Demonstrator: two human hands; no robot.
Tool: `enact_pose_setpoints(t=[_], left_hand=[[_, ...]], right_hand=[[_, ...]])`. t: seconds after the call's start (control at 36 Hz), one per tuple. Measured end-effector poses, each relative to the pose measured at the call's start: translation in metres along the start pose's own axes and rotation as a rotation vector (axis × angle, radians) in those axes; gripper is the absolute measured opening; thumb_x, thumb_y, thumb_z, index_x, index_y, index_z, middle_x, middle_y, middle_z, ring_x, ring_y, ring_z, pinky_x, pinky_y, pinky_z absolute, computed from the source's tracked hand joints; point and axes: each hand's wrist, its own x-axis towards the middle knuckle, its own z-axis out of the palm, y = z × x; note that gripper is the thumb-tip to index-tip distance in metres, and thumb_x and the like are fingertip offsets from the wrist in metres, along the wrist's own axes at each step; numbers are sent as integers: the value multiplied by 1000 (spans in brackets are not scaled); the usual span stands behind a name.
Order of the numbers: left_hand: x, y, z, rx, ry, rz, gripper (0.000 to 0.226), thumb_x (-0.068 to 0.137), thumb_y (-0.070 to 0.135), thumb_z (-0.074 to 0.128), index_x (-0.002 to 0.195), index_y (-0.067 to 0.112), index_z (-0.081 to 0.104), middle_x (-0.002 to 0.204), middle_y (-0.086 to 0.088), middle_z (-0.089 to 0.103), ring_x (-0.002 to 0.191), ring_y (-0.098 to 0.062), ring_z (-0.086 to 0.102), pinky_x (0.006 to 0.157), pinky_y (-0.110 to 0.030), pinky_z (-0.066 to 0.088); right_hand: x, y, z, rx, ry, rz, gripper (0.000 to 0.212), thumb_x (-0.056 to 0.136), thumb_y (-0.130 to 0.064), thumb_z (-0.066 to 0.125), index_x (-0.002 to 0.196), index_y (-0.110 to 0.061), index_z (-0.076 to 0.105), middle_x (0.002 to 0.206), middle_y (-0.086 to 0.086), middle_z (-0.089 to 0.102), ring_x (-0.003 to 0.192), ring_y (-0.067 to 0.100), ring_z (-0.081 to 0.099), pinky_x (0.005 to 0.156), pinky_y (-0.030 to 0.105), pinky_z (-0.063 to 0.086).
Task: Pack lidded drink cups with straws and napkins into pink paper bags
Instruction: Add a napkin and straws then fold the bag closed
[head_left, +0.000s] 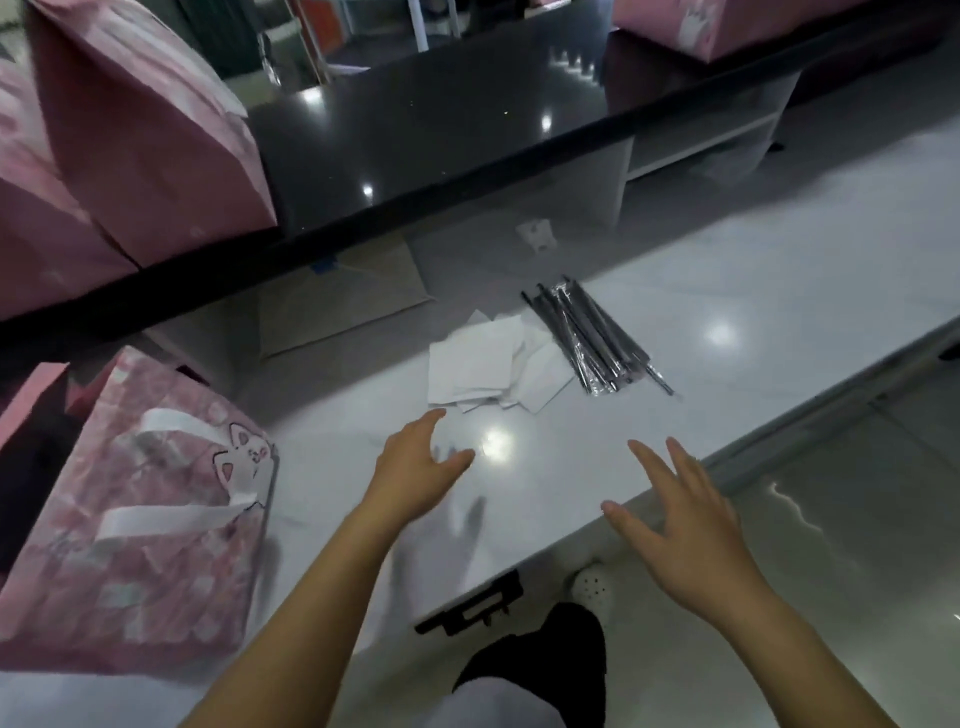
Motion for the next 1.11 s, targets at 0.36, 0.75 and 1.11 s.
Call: enact_pose_setpoints(t=[0.36, 0.75, 1.11], left_hand=[[140, 49, 16, -166, 278, -222, 65, 84, 26, 69, 143, 22, 44, 132, -9, 56, 116, -30, 55, 95, -40, 48], [150, 46, -5, -569, 361, -324, 41, 86, 7, 71, 123, 24, 63, 92, 6, 63, 73, -6, 59, 58, -8, 44], [75, 107, -26, -678, 381, -212, 15, 88, 11, 73, 88, 25, 76, 86, 16, 74, 81, -5, 69, 74, -17, 55]], right_hand=[[81, 23, -59, 237, -2, 135, 48, 86, -37, 70, 124, -56, 48, 153, -21, 30, 131, 5, 38, 89, 33, 44], [178, -20, -67, 165, -139, -49, 44, 89, -40, 64, 132, -43, 53, 144, -21, 43, 134, 3, 41, 108, 32, 36], [218, -67, -79, 304, -339, -352, 40, 87, -24, 74, 119, -43, 60, 120, -40, 50, 114, -23, 43, 93, 2, 34]])
